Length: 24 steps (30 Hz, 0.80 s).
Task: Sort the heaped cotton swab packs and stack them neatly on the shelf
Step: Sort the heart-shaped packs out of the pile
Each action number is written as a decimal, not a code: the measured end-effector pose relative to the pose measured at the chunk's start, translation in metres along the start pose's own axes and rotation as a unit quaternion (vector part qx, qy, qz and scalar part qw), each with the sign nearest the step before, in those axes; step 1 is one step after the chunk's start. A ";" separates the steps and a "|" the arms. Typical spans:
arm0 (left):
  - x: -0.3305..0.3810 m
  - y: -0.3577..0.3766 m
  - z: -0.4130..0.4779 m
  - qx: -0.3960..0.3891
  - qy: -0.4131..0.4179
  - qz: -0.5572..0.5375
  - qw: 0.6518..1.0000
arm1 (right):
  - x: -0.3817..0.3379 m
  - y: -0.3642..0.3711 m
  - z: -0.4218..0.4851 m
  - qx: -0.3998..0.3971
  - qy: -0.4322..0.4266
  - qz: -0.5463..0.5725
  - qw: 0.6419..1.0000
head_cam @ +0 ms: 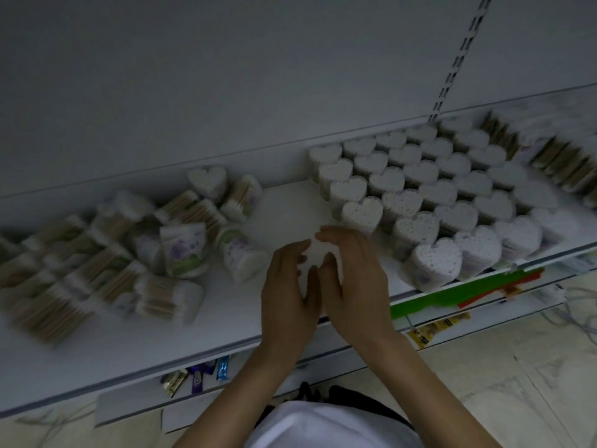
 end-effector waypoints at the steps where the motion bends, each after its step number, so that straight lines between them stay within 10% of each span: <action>1: 0.000 -0.017 -0.004 0.037 0.020 0.001 0.999 | 0.004 0.007 0.002 0.004 0.031 0.032 0.999; 11: -0.010 -0.137 -0.036 0.126 0.053 -0.024 0.990 | 0.024 0.135 -0.005 -0.245 0.179 -0.091 0.949; 18: -0.037 -0.129 -0.061 -0.012 0.108 0.062 0.992 | -0.006 0.084 -0.053 -0.103 0.244 0.007 0.964; 24: -0.009 -0.090 -0.062 -0.165 0.239 0.139 0.947 | -0.078 0.056 -0.063 -0.244 0.066 -0.125 0.959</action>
Point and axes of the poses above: each hand's wrist, its own z-axis towards the middle knuckle, its own y-axis out of the palm, x = y × z, the point moved 10 cm from there along z, towards the middle knuckle, and after that the axes turned 12 degrees about z, right-handed, at the moved point
